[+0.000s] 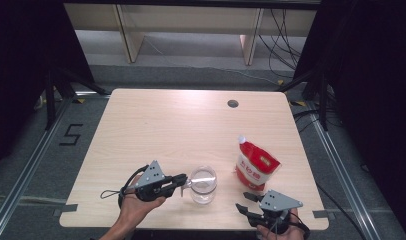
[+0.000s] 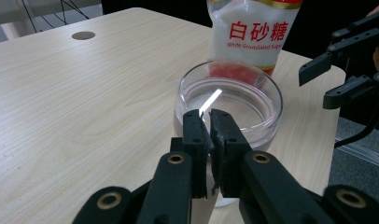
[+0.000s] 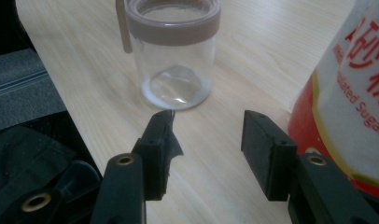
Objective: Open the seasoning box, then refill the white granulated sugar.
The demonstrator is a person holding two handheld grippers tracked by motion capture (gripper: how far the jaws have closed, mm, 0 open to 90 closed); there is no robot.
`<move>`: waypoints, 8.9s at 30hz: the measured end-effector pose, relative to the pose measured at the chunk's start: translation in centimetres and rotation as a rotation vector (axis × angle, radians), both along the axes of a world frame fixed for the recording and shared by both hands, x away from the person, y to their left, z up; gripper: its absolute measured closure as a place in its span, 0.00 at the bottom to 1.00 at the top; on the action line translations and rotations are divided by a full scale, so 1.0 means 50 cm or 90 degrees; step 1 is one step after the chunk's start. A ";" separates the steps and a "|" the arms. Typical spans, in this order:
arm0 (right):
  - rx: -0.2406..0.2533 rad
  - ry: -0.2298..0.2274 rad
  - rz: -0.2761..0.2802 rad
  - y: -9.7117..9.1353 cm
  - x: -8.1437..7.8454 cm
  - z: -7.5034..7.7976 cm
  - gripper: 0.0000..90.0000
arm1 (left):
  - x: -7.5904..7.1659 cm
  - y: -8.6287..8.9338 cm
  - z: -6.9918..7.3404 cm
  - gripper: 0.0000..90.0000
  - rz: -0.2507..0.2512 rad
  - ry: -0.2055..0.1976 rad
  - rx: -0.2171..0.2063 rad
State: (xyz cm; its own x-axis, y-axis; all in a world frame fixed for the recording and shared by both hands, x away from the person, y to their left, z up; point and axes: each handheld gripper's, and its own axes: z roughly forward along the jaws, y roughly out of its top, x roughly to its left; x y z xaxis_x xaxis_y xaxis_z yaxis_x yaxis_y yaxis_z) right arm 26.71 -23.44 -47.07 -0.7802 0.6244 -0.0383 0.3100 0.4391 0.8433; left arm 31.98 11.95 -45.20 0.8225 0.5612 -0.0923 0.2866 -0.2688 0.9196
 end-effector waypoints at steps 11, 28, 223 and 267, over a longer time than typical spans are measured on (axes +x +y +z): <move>0.005 -0.011 0.008 0.036 0.029 0.001 0.64 | -0.005 -0.007 0.001 0.93 -0.010 -0.004 -0.001; 0.017 -0.024 0.029 0.066 0.052 0.003 0.76 | -0.006 -0.004 -0.003 0.99 -0.007 -0.005 -0.003; 0.089 -0.067 -0.167 -0.122 0.044 -0.014 0.22 | -0.026 0.076 -0.079 0.17 0.016 0.061 0.044; 0.082 -0.092 -0.133 -0.074 0.129 -0.062 0.23 | -0.033 0.080 -0.082 0.17 0.016 0.052 0.048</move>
State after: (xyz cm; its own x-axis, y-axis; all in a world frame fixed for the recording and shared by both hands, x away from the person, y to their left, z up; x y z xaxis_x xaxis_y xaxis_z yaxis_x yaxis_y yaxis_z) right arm 33.15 -27.14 -50.16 -0.6262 0.7780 -0.0506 0.2546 0.2654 0.9299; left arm 30.32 15.96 -49.30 0.7998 0.5891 -0.1154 0.3672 -0.3281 0.8704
